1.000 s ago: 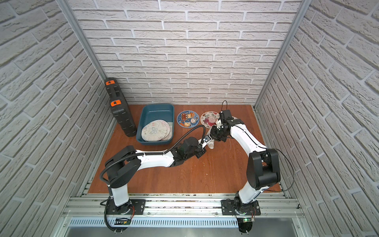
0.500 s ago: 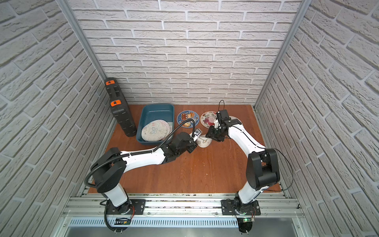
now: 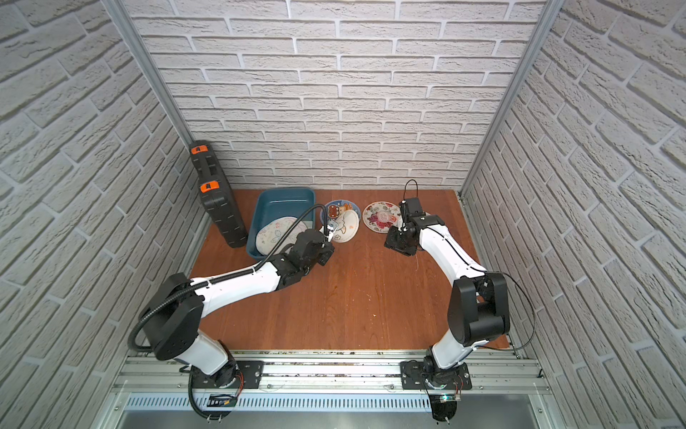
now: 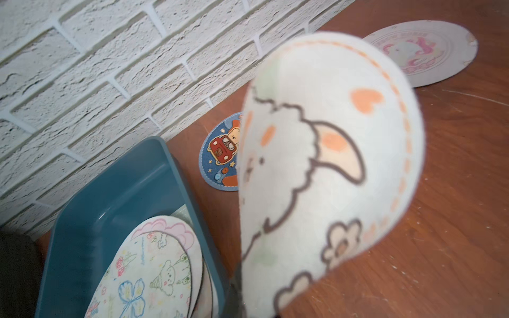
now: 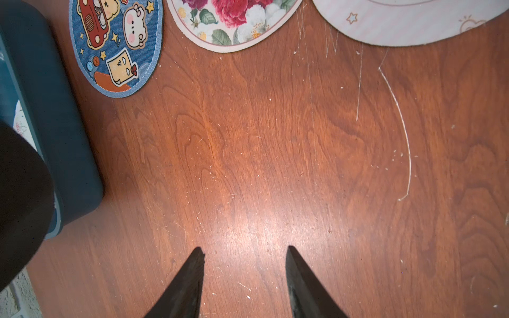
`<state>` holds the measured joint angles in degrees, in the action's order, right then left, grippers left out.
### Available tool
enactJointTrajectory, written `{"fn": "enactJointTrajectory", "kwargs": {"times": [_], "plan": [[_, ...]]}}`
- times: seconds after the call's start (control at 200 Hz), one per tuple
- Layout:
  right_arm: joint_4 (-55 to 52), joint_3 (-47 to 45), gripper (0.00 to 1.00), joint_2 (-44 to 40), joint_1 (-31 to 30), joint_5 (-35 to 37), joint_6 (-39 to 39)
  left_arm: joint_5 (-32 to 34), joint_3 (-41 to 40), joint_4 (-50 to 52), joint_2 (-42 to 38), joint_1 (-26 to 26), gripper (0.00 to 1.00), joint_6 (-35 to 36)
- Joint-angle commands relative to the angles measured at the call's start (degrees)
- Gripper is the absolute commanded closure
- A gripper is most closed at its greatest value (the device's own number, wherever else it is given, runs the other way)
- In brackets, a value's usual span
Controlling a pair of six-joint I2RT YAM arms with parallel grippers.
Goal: Put the coasters into the storage box
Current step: Pick up the coaster from the center of the board, then place the coaster in the storage box.
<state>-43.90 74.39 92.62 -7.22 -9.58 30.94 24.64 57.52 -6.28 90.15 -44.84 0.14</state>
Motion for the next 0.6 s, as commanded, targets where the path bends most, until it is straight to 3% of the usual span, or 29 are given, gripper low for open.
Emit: {"fn": "enactJointTrajectory", "kwargs": {"times": [0.0,0.185,0.35,0.6], "plan": [[-0.3,-0.6,0.51,-1.8,-0.1,1.1,-1.1,3.4,2.2,3.9,-2.0,4.1,1.0,-1.0],[0.0,-1.8,0.52,-1.6,0.0,1.3,-1.6,8.7,5.8,12.0,-1.6,9.6,1.0,-1.9],[0.3,-2.3,0.52,-0.4,-0.1,1.0,-1.6,9.2,6.1,13.2,-1.2,15.0,1.0,-3.1],[0.8,-2.8,0.53,0.2,-0.2,0.2,-1.2,11.2,8.3,16.0,5.8,19.6,1.0,-2.3]]}}
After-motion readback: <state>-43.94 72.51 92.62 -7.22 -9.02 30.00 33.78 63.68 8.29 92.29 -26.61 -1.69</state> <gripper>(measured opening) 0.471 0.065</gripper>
